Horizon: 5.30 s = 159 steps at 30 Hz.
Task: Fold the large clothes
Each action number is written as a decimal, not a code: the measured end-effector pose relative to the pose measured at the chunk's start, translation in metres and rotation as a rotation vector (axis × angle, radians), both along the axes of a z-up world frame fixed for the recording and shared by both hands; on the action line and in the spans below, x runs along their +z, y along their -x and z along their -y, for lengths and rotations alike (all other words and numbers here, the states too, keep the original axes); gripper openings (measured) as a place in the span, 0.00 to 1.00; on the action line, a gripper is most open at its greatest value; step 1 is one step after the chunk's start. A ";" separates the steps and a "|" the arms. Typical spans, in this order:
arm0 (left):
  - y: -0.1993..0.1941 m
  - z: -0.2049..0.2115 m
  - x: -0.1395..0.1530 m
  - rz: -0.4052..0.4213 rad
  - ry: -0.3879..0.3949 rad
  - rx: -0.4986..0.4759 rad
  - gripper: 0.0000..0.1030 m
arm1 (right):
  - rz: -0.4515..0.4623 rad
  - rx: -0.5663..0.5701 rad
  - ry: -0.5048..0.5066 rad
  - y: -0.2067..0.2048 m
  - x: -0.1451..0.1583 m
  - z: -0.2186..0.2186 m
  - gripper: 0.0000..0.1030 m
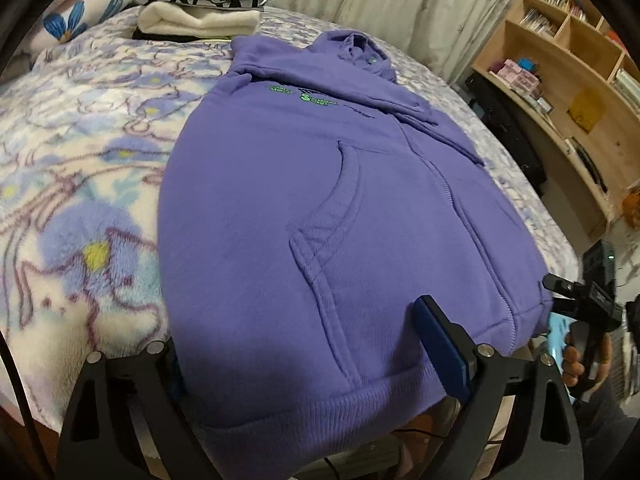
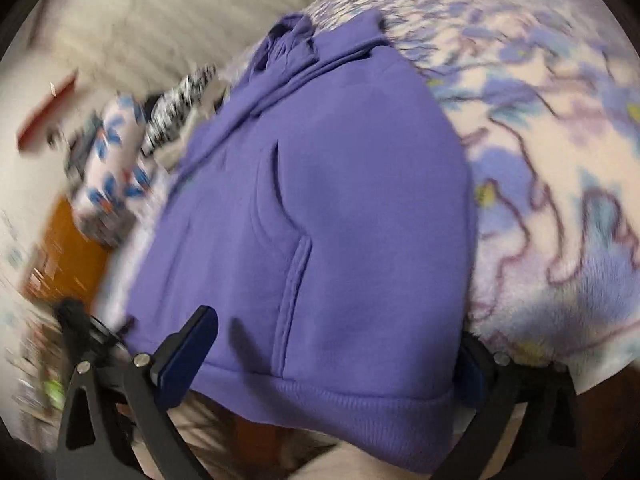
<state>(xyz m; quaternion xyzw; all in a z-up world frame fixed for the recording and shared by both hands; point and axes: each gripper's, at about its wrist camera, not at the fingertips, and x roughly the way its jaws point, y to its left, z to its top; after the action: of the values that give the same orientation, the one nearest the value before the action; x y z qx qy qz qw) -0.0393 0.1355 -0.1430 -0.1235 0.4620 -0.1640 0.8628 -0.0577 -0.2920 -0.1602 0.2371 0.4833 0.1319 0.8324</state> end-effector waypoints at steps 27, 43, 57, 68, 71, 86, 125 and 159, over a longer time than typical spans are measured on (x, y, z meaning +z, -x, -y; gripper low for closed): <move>0.014 0.005 0.134 0.107 0.183 0.136 0.12 | 0.377 -0.055 -0.109 0.031 0.150 0.019 0.12; -0.018 -0.022 0.135 0.038 0.267 0.179 0.13 | 0.285 -0.175 -0.299 0.002 0.135 0.049 0.12; -0.206 -0.025 0.108 0.028 0.299 0.252 0.27 | 0.251 -0.283 -0.320 -0.183 0.117 0.052 0.19; -0.314 -0.032 0.064 -0.053 0.252 0.307 0.95 | 0.143 -0.245 -0.166 -0.258 0.073 0.037 0.55; -0.322 -0.031 0.050 -0.072 0.138 0.273 0.95 | 0.148 -0.221 -0.039 -0.261 0.071 0.035 0.55; -0.346 0.008 0.011 -0.076 -0.260 0.094 0.61 | 0.054 -0.099 0.281 -0.342 0.024 0.030 0.55; -0.395 0.012 0.026 0.010 -0.307 0.135 0.58 | 0.112 -0.245 0.276 -0.322 0.053 0.036 0.39; -0.359 0.004 0.041 0.025 -0.259 0.213 0.62 | 0.037 -0.290 0.382 -0.305 0.042 0.034 0.39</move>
<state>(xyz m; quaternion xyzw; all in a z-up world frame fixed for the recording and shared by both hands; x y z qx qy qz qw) 0.3201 0.1318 -0.1016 -0.0576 0.4528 -0.0123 0.8897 0.2469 -0.3255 -0.1177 0.1398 0.4453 -0.0784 0.8809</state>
